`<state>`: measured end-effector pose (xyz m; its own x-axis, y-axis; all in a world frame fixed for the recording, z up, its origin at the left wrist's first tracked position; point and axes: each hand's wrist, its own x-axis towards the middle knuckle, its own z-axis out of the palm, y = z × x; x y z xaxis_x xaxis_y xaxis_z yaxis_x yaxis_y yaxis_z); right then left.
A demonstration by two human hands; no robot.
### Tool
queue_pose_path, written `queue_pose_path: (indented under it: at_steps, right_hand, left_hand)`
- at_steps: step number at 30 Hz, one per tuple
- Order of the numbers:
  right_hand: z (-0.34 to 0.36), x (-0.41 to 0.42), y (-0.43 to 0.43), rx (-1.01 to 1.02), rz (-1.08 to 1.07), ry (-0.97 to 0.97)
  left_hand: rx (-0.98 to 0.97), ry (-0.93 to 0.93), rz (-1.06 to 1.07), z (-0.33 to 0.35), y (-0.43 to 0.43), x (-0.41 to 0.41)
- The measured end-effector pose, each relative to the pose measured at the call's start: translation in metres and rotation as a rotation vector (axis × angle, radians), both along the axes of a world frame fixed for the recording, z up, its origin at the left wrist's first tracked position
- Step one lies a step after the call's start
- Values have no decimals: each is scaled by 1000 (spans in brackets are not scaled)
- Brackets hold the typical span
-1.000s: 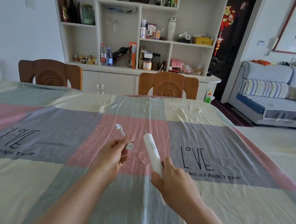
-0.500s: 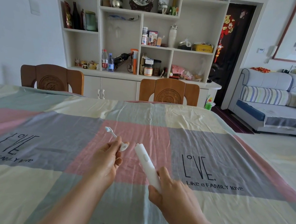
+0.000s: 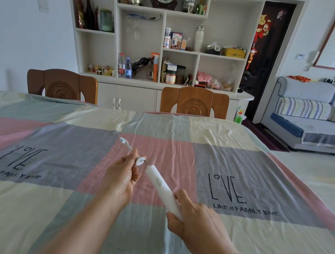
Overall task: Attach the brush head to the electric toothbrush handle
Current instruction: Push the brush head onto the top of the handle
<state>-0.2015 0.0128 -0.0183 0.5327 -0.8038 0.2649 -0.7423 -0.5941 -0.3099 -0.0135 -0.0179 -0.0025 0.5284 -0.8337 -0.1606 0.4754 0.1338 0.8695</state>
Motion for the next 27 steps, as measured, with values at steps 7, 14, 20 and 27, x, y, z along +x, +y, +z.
queue_pose_path:
  at_steps: [7, 14, 20, 27]
  right_hand:
    - [-4, 0, -1, -5, -3, -1]
    - [-5, 1, -2, -8, -5, -20]
    - [-4, 1, 0, -22, -4, -33]
    - [-3, 0, 1, -28, 14, -45]
  left_hand:
    - [-39, -35, -14, 1, 1, -1]
    - [-78, -75, 4, 2, 2, -4]
    - [-96, -149, 14, 0, 2, -6]
    - [-110, -184, 2, -1, 3, -6]
